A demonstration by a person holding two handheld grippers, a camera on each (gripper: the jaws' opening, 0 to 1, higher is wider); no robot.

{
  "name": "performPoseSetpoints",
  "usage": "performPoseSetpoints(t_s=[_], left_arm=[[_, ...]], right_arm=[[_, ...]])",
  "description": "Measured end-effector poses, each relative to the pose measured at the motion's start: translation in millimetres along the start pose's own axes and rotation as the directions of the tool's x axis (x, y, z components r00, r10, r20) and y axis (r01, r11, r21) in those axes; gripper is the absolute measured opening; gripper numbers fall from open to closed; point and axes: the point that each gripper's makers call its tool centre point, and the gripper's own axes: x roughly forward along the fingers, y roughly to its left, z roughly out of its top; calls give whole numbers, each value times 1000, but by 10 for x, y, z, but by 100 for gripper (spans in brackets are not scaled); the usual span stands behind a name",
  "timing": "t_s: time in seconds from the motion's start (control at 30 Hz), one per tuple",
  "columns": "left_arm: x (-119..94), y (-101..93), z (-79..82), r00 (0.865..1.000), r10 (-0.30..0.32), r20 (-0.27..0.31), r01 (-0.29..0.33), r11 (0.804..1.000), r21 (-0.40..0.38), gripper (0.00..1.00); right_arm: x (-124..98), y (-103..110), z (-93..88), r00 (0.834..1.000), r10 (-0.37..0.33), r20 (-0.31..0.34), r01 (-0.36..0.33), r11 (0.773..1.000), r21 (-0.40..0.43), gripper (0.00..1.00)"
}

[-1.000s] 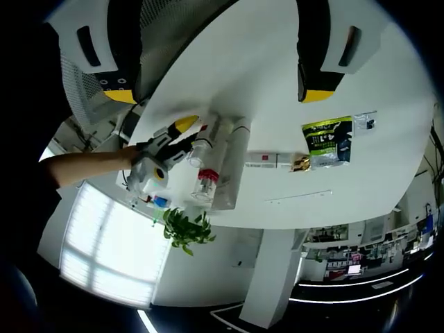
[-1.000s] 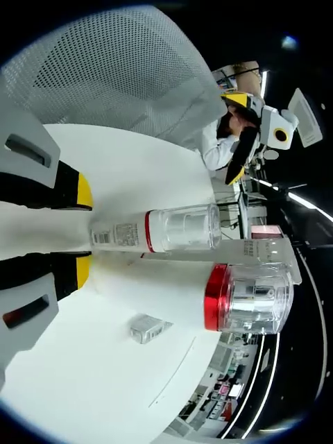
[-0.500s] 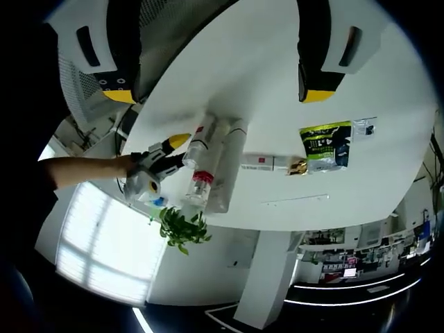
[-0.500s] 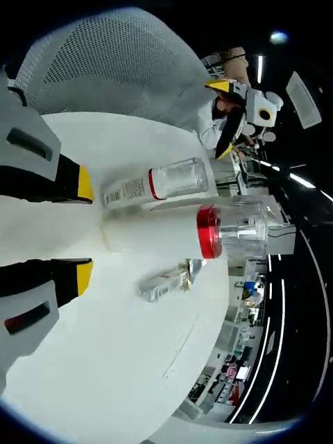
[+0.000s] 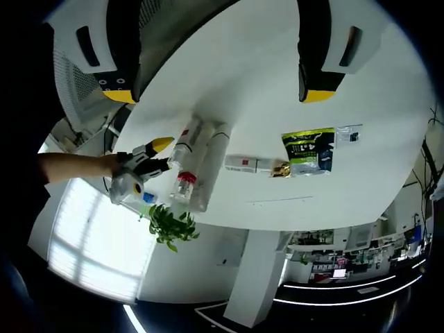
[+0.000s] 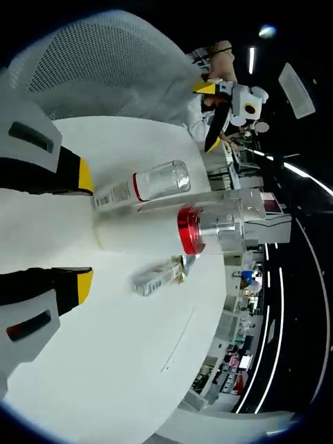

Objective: Arrange the skincare products in the storage area until every visible bottle or jar stands upright without overlapping.

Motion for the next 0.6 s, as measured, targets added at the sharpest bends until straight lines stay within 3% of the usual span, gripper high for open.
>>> performPoseSetpoints(t_s=[0.43,0.6], left_arm=[[-121,165,-18,999,36,7,-36,999,4,87],[-113,191,-98,999,52,-3,-52,999,4,88]], right_arm=[[-102,219,171,996,-54,72,49,996,76,51],[-113,294,179,995,-68,76,60,994,96,59]])
